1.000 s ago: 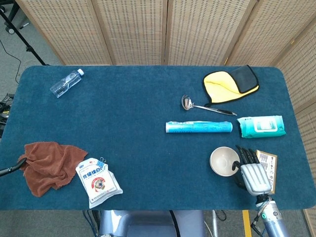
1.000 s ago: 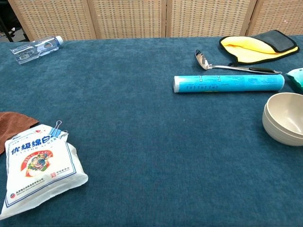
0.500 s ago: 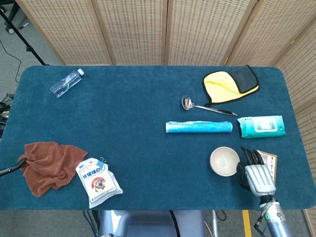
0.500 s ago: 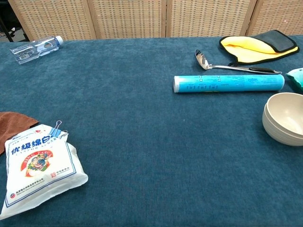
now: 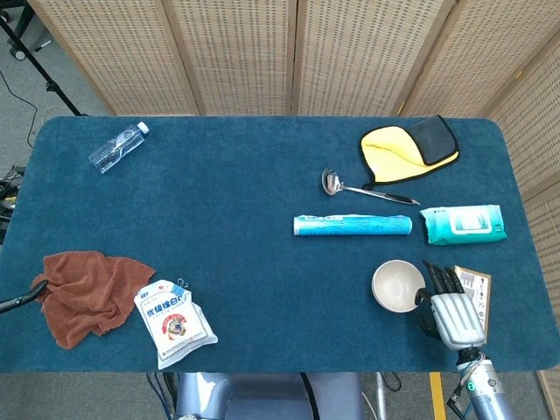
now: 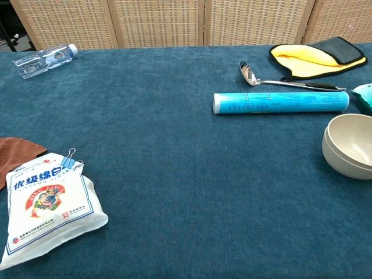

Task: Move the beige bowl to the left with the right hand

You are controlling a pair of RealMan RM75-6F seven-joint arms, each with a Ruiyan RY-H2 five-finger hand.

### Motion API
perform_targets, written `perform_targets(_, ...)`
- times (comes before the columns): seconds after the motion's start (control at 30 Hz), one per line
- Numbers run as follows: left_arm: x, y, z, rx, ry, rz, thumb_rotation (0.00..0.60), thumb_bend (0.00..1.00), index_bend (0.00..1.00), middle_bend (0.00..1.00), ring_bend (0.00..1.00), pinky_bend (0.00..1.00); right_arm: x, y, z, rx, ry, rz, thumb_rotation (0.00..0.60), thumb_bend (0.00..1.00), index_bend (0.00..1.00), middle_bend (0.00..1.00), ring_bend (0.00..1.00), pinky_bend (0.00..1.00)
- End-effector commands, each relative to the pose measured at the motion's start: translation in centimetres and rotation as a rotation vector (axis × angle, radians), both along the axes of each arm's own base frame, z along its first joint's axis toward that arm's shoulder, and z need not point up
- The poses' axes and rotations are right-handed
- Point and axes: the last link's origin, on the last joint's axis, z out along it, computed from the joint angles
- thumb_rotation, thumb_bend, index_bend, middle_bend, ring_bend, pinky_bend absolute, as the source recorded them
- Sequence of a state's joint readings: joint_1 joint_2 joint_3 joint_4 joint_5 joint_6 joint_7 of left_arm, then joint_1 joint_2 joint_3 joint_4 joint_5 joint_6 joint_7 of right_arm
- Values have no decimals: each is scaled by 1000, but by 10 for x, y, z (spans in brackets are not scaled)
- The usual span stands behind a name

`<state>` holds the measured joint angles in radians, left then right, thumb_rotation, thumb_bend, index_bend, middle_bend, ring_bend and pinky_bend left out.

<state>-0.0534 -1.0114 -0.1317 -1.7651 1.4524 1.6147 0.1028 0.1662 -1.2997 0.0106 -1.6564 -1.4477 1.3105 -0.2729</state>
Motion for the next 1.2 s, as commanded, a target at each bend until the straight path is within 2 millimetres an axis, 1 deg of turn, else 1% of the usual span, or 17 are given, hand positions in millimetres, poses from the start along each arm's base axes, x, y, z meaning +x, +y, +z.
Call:
perform_targets(0.03, 0, 0, 0, 0, -1, 0, 199, 0, 0, 0, 0, 0, 2, 1, -1, 2, -6, 3, 600, 414, 471, 0, 0, 0)
perform_targets(0.47, 1, 0, 0, 0, -3, -4, 198, 0, 0, 0, 0, 0, 5, 7, -9, 20, -39, -8, 600, 414, 471, 0, 0, 0)
perform_targets(1.2, 1, 2, 1, 0, -4, -10, 199, 0, 0, 0, 0, 0, 19, 3, -20, 45, -55, 24, 600, 414, 457, 0, 0, 0)
